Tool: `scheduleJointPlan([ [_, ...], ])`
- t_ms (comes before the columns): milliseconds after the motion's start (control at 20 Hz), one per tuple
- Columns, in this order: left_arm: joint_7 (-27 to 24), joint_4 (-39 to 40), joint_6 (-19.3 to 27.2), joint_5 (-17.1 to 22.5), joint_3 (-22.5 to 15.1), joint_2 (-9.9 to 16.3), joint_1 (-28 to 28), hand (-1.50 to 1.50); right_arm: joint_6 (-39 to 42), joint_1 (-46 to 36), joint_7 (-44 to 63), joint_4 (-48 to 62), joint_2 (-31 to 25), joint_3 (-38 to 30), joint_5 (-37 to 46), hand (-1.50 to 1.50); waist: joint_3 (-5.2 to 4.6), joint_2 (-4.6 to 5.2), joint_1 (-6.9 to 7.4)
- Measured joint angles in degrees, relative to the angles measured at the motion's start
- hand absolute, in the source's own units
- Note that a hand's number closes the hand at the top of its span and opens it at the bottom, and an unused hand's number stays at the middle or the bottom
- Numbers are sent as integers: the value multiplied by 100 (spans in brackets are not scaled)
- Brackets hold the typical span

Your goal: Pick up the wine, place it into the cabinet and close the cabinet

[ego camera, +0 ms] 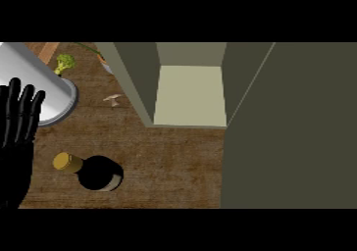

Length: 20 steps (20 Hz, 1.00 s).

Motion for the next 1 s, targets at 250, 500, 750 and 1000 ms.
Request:
scheduleJointPlan([
  [250, 279, 45, -447, 252, -393, 70, -239, -150, -74, 315, 0, -240, 129, 172, 122, -150, -41, -13, -167],
  [500, 1132, 175, -759, 908, -1062, -165, -349, -150, 490, 726, 344, -593, 2, 719, -327, -150, -49, -24, -260],
  [750, 2317, -432, -469, 1106, -1594, -407, -471, -150, 771, 1283, 902, -1490, -199, 1024, -686, -150, -52, -38, -229],
  [1000, 3280, -1251, -21, 881, -2106, -599, -518, -150, 817, 1644, 1333, -2052, -309, 1168, -801, -150, -55, -41, -203],
])
